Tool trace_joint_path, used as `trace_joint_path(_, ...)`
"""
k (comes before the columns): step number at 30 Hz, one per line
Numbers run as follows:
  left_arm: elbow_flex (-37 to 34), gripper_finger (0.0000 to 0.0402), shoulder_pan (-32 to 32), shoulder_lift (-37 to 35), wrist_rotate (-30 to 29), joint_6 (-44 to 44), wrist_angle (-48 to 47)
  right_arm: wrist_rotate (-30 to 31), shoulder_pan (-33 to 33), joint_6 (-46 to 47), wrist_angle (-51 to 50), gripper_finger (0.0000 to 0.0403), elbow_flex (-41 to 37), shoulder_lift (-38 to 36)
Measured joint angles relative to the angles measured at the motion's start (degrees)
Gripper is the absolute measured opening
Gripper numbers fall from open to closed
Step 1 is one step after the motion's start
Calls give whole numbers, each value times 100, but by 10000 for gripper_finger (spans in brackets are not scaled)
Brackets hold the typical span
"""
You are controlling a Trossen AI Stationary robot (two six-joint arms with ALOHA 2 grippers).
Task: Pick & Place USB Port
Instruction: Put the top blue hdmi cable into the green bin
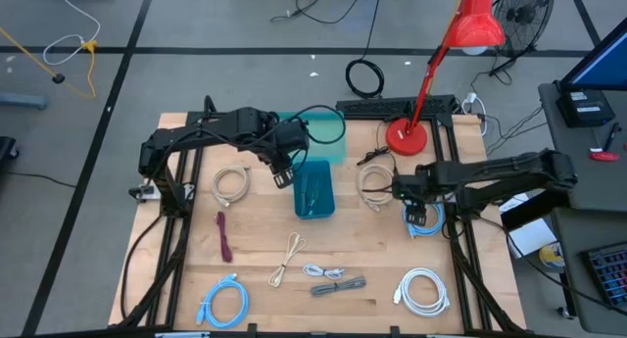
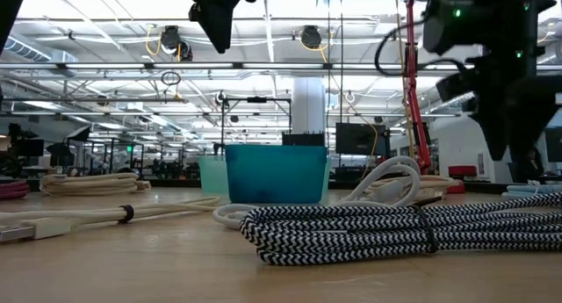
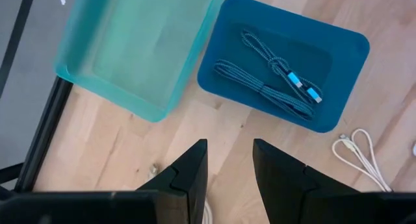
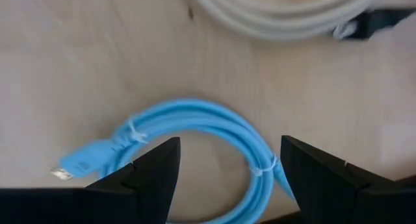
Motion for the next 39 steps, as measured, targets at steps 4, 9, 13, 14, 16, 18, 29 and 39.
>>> trace_joint_path(4,0,127,-11,0,4,0,0,0,0,9,-26,254,-167,335)
trace_joint_path(9,-1,127,-8,0,3,4,-23,14,0,140,-7,254,-204,479)
trace_joint_path(13,-2,127,-9,0,2,47,-26,116,0,-16,-10,254,-204,479)
trace_joint_path(14,-2,127,-11,0,4,62,-24,176,0,-17,-7,254,-204,479)
trace_joint_path(16,-2,127,-11,0,2,96,-26,189,-2,-20,-9,254,-204,479)
trace_joint_path(18,-2,127,-11,0,2,98,-24,197,-2,-18,-9,254,-204,479)
trace_joint_path(29,-2,127,-10,0,2,87,-7,195,-2,342,252,254,-314,838)
trace_joint_path(39,-2,127,-11,0,50,39,2,145,-13,1196,807,251,-595,1814)
